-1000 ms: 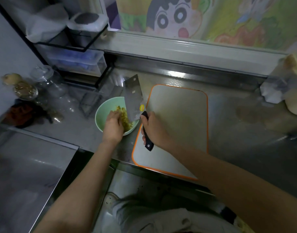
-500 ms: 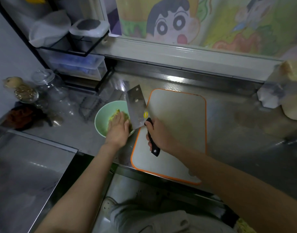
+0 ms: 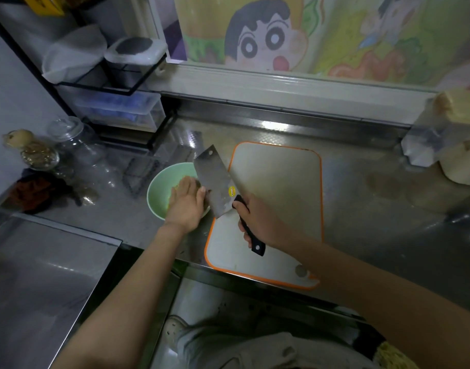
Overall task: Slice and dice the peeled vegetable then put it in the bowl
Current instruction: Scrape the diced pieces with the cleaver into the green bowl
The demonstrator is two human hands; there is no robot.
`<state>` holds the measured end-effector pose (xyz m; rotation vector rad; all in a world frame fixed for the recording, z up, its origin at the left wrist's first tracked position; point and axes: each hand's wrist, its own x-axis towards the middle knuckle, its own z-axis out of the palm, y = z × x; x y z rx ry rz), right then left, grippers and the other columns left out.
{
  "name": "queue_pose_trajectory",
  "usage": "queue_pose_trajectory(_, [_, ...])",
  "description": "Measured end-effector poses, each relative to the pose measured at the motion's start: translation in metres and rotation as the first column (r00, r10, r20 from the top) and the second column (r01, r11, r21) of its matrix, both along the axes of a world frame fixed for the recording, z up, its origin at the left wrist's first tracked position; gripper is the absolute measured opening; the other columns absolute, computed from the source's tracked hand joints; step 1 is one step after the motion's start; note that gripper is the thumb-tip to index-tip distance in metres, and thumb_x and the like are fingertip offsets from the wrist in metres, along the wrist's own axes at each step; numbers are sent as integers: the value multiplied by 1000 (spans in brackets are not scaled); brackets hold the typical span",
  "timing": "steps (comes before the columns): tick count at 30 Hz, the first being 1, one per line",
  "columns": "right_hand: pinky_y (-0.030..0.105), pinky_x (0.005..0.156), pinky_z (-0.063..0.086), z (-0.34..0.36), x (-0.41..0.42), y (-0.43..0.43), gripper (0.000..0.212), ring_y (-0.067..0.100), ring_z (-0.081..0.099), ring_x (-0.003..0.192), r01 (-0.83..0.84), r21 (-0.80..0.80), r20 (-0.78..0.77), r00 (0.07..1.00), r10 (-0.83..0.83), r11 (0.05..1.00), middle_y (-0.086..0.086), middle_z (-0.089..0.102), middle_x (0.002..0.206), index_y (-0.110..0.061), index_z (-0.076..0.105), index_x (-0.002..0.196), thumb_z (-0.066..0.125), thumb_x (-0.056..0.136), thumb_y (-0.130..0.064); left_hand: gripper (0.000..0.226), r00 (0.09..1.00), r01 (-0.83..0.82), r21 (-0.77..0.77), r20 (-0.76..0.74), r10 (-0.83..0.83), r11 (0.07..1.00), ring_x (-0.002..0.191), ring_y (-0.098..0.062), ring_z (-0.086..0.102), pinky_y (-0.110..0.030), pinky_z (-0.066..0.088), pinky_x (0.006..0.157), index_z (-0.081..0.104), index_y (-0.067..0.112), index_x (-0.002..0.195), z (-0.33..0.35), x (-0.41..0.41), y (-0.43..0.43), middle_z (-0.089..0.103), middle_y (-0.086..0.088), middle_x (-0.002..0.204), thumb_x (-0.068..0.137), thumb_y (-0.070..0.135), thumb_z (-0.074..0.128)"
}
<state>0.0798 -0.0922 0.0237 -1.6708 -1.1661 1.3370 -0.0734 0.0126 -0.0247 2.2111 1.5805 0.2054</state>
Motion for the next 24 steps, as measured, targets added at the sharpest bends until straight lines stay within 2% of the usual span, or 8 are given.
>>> queue_pose_trajectory(3, [21,34,37,-3,8,-4,17,10,40,29,10,12,5,1000,-10,1000,3,46,59,-14,38,90,35,102,-26,51,995,-91,-10,-40,91,996,145,-20,4,-44,-3,116,17,10,148,1,-5,-3,10,-8,157,102,31,18])
queue_pose_trajectory(8, [32,45,47,-7,19,-5,13,15,51,44,-35,184,334,942,-29,982,7,53,71,-14,42,99,43,99,-26,44,943,-212,254,305,130,944,139,-25,26,-45,11,117,34,5,141,19,1,-5,32,-13,148,100,21,31])
queue_pose_trajectory(11, [41,65,50,-2,24,-4,26,27,58,70,-143,260,631,773,-56,955,9,59,84,-11,47,113,41,99,-33,42,880,-316,404,464,105,859,126,-31,41,-39,25,108,44,0,131,38,2,-10,46,-18,134,94,19,36])
queue_pose_trajectory(14, [37,70,47,-3,24,-3,30,26,59,88,-267,305,797,598,-91,914,6,60,101,-14,49,121,36,101,-31,36,843,-374,485,534,71,791,116,-30,46,-31,27,100,49,1,124,49,1,-14,50,-17,124,92,13,39])
queue_pose_trajectory(17, [33,77,43,-6,22,0,31,22,53,106,-304,315,811,578,-89,899,2,57,114,-16,49,125,44,98,-29,37,859,-174,496,500,-116,851,119,-24,45,-25,27,102,52,2,123,49,0,-20,52,-16,125,95,19,35])
queue_pose_trajectory(20, [32,77,42,-6,20,3,30,21,53,107,-296,321,812,574,-101,900,2,57,115,-14,52,121,53,94,-27,47,890,204,442,288,-354,874,133,-18,35,-25,20,112,46,10,134,37,1,-28,45,-9,141,97,32,29])
queue_pose_trajectory(22, [32,70,46,-2,15,2,30,26,60,95,-316,387,816,554,-162,867,7,62,103,-9,58,111,67,85,-20,56,865,416,385,113,-489,824,140,-15,24,-26,10,116,37,13,141,26,4,-32,35,-4,148,98,44,20])
queue_pose_trajectory(24, [25,52,46,-5,13,3,33,24,64,69,-365,464,823,514,-241,807,6,64,78,-8,63,90,84,64,-14,67,854,479,322,43,-518,816,142,-12,15,-24,3,117,29,13,145,19,5,-34,26,1,152,95,53,7])
